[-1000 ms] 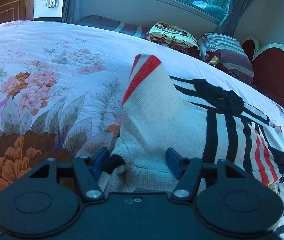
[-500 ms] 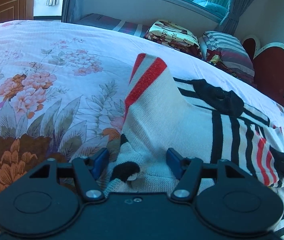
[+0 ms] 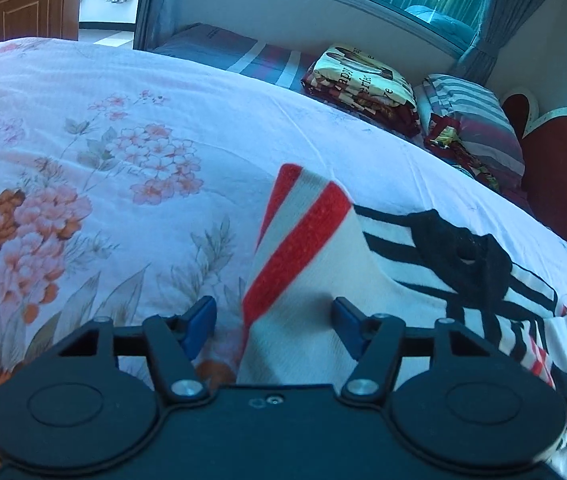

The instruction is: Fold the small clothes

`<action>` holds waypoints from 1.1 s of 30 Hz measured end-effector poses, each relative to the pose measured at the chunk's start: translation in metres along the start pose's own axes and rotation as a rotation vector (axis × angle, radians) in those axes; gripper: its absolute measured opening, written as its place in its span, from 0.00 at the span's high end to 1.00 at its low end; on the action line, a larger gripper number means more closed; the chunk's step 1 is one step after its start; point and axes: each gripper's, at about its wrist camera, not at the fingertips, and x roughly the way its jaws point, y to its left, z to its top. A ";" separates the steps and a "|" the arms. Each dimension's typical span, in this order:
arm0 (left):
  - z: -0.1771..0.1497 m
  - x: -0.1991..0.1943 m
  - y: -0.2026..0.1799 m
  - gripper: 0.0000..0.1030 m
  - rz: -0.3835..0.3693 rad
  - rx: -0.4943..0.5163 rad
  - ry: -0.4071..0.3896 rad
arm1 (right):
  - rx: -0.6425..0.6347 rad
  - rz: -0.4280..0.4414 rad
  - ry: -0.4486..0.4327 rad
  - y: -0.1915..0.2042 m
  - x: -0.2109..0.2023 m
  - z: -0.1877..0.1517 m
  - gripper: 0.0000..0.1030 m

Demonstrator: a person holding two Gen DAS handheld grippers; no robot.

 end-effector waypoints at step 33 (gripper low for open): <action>0.015 0.027 -0.029 0.67 -0.018 0.111 -0.054 | -0.132 0.000 0.057 0.038 0.054 -0.002 0.49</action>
